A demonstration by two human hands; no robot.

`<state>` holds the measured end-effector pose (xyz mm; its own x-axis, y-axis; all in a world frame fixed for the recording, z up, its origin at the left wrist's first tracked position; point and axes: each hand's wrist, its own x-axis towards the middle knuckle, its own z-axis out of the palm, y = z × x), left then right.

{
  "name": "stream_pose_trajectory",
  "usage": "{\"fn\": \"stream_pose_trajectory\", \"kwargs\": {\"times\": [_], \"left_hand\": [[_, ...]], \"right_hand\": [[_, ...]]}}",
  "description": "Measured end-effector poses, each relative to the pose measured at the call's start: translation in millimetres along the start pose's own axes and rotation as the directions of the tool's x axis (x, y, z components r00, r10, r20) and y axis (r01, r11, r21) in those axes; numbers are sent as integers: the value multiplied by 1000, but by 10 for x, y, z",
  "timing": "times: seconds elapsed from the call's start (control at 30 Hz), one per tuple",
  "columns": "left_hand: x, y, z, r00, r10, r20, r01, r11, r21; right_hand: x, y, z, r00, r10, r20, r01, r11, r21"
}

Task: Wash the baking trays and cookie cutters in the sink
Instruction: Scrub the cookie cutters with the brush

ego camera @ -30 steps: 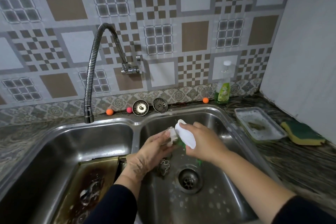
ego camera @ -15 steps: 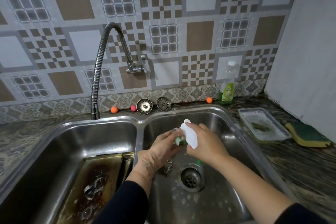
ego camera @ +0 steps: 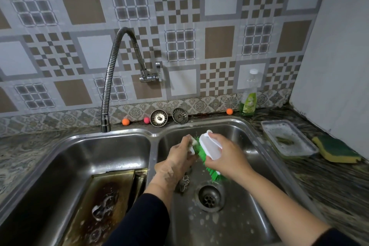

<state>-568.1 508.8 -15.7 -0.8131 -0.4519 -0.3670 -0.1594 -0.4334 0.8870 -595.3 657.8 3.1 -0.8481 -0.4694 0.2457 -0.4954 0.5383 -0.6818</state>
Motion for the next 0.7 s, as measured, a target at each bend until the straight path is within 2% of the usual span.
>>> {"fn": "stream_pose_trajectory", "kwargs": {"times": [0.1, 0.17, 0.23, 0.3, 0.4, 0.5, 0.57, 0.63, 0.7], "left_hand": [[-49, 3, -42, 992, -25, 124, 31, 998, -47], [-53, -38, -104, 985, -25, 168, 17, 999, 49], [-47, -65, -146, 981, -22, 193, 5, 996, 89], [-55, -61, -151, 985, -18, 173, 0, 994, 106], [-53, -97, -190, 998, -13, 54, 6, 993, 120], [-98, -114, -202, 998, 25, 54, -35, 980, 194], [-133, -59, -230, 988, 136, 69, -152, 907, 393], [-178, 74, -364, 955, 294, 32, -246, 727, 641], [-184, 158, -657, 928, 372, -1, -235, 591, 772]], "right_hand": [[-3, 32, -47, 999, -11, 47, 12, 1000, -18], [2, 3, -54, 986, -74, 149, 96, 985, -147], [12, -44, -41, 981, -99, 168, 136, 964, -228], [30, -64, -17, 979, -107, 172, 151, 951, -271], [36, -98, 6, 951, -104, 292, 186, 944, -272], [85, -118, 36, 948, -102, 303, 211, 912, -351], [117, -121, 70, 959, -92, 267, 203, 881, -428], [116, -129, 104, 964, -85, 253, 198, 863, -465], [101, -110, 116, 963, -76, 257, 191, 868, -459]]}}
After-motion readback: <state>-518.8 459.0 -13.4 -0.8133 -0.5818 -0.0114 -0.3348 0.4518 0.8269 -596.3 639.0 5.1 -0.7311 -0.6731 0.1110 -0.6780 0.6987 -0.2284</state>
